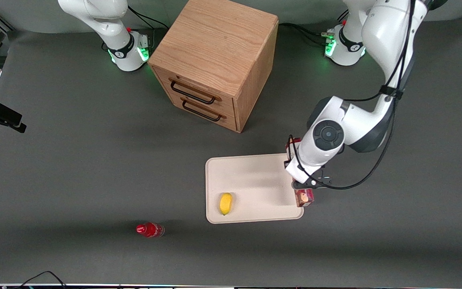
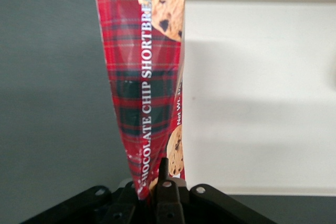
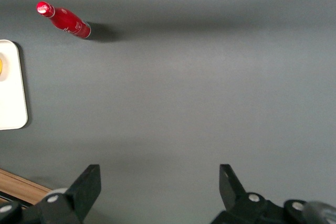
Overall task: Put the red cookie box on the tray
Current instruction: 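Carry the box over the white tray beside the lemon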
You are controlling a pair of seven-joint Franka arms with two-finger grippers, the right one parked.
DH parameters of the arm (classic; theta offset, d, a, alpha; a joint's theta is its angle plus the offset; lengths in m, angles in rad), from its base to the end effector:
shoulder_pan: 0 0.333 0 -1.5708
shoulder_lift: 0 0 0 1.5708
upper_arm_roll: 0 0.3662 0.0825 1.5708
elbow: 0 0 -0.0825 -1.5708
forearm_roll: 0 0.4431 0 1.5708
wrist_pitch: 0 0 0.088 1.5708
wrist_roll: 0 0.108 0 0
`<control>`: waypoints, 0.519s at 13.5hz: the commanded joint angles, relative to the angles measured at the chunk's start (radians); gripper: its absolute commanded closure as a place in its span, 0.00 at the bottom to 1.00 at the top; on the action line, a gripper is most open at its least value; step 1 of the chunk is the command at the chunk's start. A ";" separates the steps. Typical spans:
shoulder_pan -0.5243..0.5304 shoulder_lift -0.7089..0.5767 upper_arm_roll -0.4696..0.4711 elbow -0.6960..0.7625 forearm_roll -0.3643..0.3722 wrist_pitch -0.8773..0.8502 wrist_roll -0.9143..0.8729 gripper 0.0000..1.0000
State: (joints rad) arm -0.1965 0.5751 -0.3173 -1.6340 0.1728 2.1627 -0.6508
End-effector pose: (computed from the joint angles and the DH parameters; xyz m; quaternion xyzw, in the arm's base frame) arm 0.6778 -0.3383 0.3029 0.9990 0.0429 -0.0137 0.0080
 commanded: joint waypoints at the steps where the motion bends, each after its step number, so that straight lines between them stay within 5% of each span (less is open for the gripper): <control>1: -0.017 0.063 -0.002 0.043 0.021 0.045 -0.032 1.00; 7: -0.023 0.138 0.000 0.057 0.042 0.117 -0.032 1.00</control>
State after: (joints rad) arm -0.2081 0.6920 -0.3191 -1.6109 0.1876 2.2749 -0.6568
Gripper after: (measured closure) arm 0.943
